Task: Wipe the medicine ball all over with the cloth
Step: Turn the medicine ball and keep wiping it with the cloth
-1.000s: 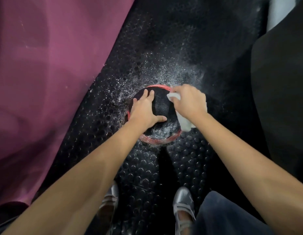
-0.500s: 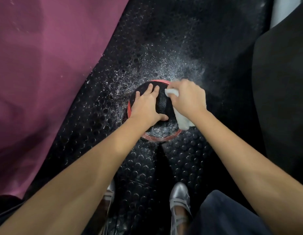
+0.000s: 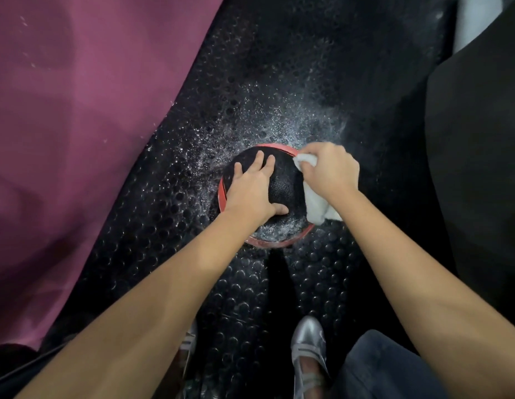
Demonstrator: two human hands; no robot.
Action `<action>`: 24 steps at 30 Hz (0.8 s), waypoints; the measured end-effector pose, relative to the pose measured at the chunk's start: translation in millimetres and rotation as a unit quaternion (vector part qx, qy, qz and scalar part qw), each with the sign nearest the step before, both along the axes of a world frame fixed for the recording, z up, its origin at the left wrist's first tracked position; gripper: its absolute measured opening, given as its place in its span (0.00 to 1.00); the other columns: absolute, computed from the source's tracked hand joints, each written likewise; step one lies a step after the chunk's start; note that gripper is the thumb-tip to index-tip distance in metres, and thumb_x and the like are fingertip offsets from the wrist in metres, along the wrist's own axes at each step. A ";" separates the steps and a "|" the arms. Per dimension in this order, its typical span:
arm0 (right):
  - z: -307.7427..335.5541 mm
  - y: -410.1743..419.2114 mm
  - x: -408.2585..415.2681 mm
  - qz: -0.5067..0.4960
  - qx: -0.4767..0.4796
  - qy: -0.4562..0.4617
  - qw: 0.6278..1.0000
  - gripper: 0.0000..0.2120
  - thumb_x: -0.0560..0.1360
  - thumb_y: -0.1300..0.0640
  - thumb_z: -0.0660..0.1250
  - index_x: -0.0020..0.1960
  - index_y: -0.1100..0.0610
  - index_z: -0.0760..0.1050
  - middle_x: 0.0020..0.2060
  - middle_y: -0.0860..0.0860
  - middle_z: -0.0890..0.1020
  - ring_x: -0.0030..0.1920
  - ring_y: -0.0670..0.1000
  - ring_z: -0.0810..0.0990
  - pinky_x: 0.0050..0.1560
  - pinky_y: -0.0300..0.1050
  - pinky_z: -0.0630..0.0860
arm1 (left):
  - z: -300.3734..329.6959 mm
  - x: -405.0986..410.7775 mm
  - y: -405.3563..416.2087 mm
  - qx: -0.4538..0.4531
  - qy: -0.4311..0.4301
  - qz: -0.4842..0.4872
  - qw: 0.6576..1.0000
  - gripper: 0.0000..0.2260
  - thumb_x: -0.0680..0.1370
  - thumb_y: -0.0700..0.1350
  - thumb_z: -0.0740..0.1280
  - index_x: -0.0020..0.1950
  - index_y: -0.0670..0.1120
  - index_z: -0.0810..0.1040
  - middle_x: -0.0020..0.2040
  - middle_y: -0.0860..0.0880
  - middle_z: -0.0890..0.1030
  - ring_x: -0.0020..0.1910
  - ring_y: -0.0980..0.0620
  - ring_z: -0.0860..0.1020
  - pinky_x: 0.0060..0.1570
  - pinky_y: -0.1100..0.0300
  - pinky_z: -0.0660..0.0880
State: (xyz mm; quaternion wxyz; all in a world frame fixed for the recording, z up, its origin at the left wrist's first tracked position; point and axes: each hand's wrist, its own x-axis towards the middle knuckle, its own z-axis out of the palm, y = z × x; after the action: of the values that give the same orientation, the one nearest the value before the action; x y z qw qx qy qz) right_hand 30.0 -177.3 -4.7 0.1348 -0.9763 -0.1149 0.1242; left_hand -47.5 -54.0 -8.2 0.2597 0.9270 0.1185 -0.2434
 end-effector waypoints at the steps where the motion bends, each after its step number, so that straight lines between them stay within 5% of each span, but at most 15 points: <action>1: 0.2 6.0 3.2 -0.002 0.003 0.001 1.000 0.11 0.75 0.58 0.63 0.51 0.47 0.80 0.48 0.51 0.82 0.51 0.57 0.79 0.43 0.44 0.68 | -0.1 0.1 -1.9 0.003 0.001 -0.002 1.000 0.47 0.72 0.56 0.73 0.80 0.49 0.45 0.80 0.50 0.45 0.78 0.38 0.47 0.75 0.49 0.48; 5: 0.0 5.9 -20.3 0.062 -0.003 -0.024 0.998 0.08 0.76 0.55 0.63 0.51 0.47 0.80 0.48 0.50 0.80 0.49 0.55 0.78 0.41 0.44 0.68 | -3.7 0.7 -2.0 -0.009 0.001 0.019 1.000 0.48 0.71 0.55 0.74 0.80 0.50 0.46 0.80 0.51 0.46 0.78 0.38 0.47 0.74 0.48 0.50; 11: 0.1 -6.7 -6.4 -0.021 0.011 0.005 1.000 0.09 0.75 0.56 0.64 0.51 0.47 0.80 0.47 0.51 0.82 0.50 0.57 0.79 0.44 0.45 0.68 | -7.5 0.9 -7.4 -0.002 -0.006 -0.001 1.000 0.48 0.72 0.55 0.74 0.80 0.49 0.46 0.80 0.50 0.46 0.77 0.36 0.46 0.75 0.47 0.49; 15: -1.4 2.4 -27.8 0.055 0.006 -0.034 0.998 0.08 0.76 0.54 0.63 0.51 0.47 0.80 0.48 0.50 0.80 0.49 0.54 0.78 0.42 0.45 0.69 | -11.1 1.1 -6.2 -0.001 -0.016 0.005 1.000 0.49 0.70 0.55 0.76 0.80 0.49 0.48 0.80 0.50 0.48 0.78 0.38 0.48 0.75 0.48 0.50; 24: -1.6 16.6 -6.8 0.051 -0.046 -0.028 0.997 0.08 0.76 0.54 0.62 0.51 0.50 0.79 0.48 0.51 0.80 0.51 0.56 0.78 0.43 0.45 0.69 | -10.4 -0.6 -15.9 -0.010 -0.011 0.010 1.000 0.49 0.69 0.52 0.77 0.80 0.48 0.47 0.80 0.51 0.48 0.77 0.36 0.46 0.76 0.45 0.52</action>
State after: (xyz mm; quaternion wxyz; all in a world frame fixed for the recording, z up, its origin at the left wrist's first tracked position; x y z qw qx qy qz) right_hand 23.2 -160.7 -6.4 0.0801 -0.9774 -0.1625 0.1090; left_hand -48.1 -70.0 -18.6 0.2731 0.9256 0.1224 -0.2316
